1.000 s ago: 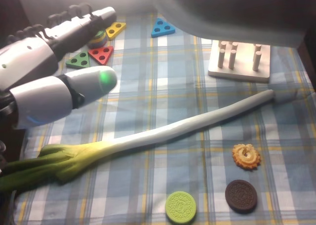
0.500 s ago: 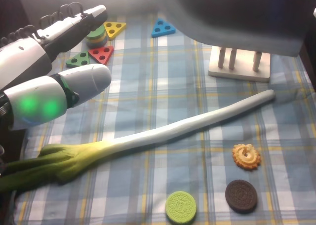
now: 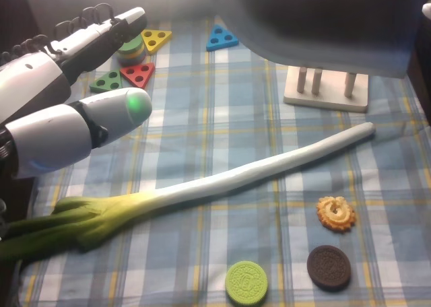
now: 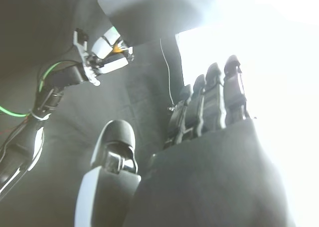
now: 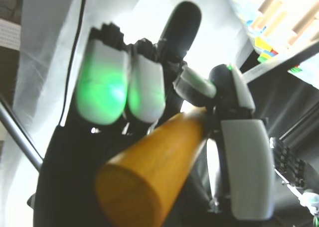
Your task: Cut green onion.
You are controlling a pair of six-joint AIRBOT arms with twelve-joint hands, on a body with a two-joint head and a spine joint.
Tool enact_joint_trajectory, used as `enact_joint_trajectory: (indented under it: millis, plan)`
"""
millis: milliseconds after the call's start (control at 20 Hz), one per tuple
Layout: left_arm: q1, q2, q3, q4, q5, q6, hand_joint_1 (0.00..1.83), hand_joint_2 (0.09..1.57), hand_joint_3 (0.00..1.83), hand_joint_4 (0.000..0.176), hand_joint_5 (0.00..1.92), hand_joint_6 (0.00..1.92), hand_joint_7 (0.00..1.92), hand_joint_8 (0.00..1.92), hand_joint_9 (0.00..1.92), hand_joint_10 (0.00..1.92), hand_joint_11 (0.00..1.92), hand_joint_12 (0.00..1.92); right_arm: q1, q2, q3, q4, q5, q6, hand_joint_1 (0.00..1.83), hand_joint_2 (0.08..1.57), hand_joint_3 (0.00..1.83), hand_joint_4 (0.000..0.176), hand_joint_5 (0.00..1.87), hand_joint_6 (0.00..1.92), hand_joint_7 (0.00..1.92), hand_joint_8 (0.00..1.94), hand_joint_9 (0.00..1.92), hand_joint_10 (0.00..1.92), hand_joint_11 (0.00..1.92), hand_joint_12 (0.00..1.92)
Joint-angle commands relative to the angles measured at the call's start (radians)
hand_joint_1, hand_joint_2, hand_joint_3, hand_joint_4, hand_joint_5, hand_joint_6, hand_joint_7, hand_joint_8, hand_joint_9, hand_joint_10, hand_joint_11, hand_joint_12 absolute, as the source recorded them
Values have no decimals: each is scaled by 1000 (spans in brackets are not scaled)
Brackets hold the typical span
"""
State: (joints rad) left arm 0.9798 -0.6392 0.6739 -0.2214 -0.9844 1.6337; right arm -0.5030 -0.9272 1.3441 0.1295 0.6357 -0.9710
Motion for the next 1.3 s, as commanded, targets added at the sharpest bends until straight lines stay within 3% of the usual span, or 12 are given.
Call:
enact_joint_trajectory:
  millis: [0, 300, 650, 1250]
  plan:
    - [-4, 2, -2, 7, -125, -3, 0, 1323, 0, 0, 0, 0, 11, 2, 40, 7, 20, 9, 25, 10, 11, 4, 109, 2, 711, 1385, 0, 0, 1189, 1921, 1450, 1941, 1584, 1921, 1599, 1921]
    - [-3, 0, -2, 7, -124, -3, 0, 1321, 0, 0, 0, 0, 0, 0, 6, 0, 3, 1, 111, 7, 14, -43, 32, -69, 697, 1389, 1, 0, 1164, 1921, 1433, 1941, 1577, 1921, 1588, 1921]
    - [-2, -2, -2, 7, -126, -3, 0, 1324, 0, 0, 0, 0, 21, 8, 34, 13, 0, 0, 126, 16, 16, -67, 4, -69, 722, 1408, 4, 0, 1241, 1921, 1466, 1941, 1589, 1921, 1602, 1921]
    - [6, -7, -6, 8, -131, -3, 0, 1338, 5, 0, 0, 0, 0, 0, 5, 2, 0, 0, 189, 30, 4, -187, -90, -69, 627, 1389, 1, 0, 1161, 1921, 1430, 1941, 1569, 1921, 1583, 1921]
